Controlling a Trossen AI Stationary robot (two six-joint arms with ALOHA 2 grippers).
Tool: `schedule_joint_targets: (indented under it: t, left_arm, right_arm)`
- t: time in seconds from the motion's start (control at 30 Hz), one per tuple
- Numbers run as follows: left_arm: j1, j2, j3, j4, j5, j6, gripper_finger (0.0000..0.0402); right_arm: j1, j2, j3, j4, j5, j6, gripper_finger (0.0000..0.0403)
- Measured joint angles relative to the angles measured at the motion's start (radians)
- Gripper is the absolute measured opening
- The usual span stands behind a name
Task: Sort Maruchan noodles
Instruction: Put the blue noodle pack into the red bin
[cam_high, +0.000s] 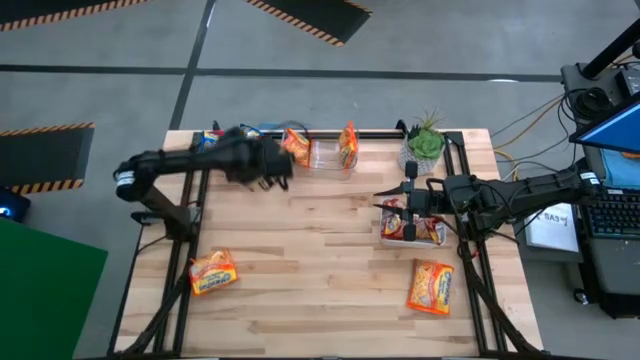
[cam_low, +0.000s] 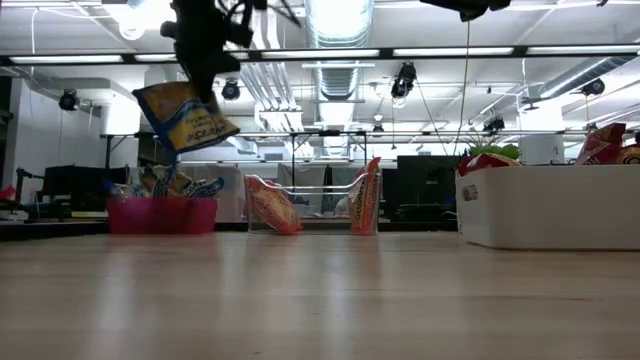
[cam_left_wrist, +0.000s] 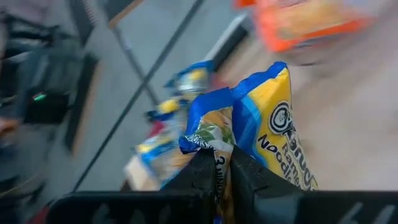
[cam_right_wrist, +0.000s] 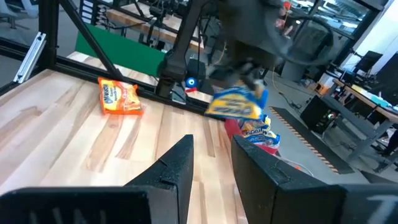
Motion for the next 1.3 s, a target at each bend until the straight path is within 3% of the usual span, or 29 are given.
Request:
schedule_joint_targets:
  t: [0.33,0.6,0.93,1.3]
  left_arm:
    - [0.384,0.0,0.009,-0.004,-0.138,0.24,0.0002]
    - [0.616,0.023,0.008,0.048,-0.146,0.35,0.0002]
    - [0.664,0.102,0.007,0.097,-0.125,0.413,0.0002]
    - [0.666,0.279,0.006,0.079,-0.09,0.413,0.0002]
  right_arm:
    - [0.0,0.0,0.0,0.0,0.0,-0.014,0.0098]
    - [0.0,0.0,0.001,0.0,0.0,-0.025,0.0098]
    - [0.0,0.0,0.001,0.0,0.001,-0.026,0.0098]
    - [0.0,0.0,0.001,0.0,0.001,-0.02,0.0098]
